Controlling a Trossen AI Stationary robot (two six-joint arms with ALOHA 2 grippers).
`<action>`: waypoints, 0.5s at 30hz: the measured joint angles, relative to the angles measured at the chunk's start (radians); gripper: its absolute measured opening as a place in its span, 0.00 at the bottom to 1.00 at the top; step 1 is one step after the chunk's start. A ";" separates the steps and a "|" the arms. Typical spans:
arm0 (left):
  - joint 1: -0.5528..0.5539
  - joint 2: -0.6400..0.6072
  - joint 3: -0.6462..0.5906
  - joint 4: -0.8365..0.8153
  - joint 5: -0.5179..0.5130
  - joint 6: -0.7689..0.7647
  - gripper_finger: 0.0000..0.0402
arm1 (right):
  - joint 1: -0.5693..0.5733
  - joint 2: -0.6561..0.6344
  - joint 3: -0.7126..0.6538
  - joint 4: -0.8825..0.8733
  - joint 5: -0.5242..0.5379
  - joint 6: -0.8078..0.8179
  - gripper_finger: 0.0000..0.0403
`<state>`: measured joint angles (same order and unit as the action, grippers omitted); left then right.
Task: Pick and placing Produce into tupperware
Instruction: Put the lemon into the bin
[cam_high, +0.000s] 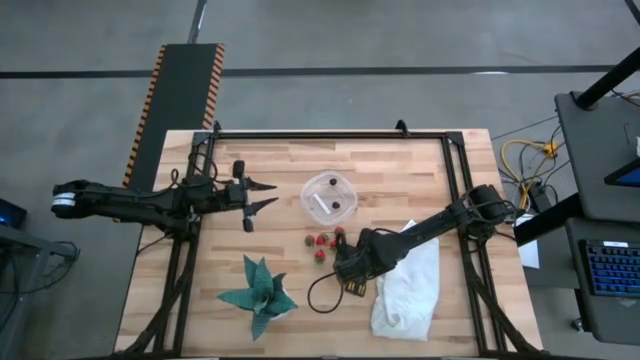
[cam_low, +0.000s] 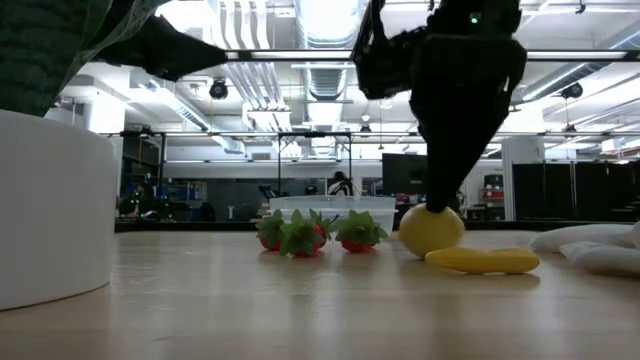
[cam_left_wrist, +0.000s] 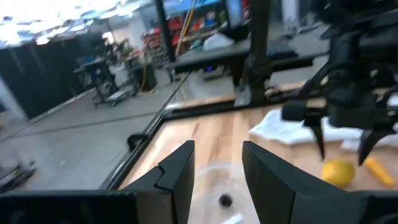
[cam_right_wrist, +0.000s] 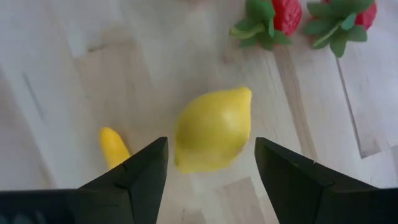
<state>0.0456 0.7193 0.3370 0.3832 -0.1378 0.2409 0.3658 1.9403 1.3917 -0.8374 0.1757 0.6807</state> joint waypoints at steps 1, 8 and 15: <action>-0.001 0.000 0.000 0.007 0.009 0.000 0.30 | 0.000 -0.003 0.005 0.000 0.000 0.000 0.58; 0.000 0.000 0.000 -0.001 0.056 -0.033 0.30 | -0.003 -0.009 0.012 0.003 0.005 -0.001 0.58; 0.000 0.000 0.000 -0.001 0.085 -0.050 0.30 | -0.027 -0.009 0.006 0.008 0.009 0.001 0.58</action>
<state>0.0456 0.7197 0.3370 0.3817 -0.0532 0.1905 0.3388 1.9308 1.3973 -0.8294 0.1844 0.6819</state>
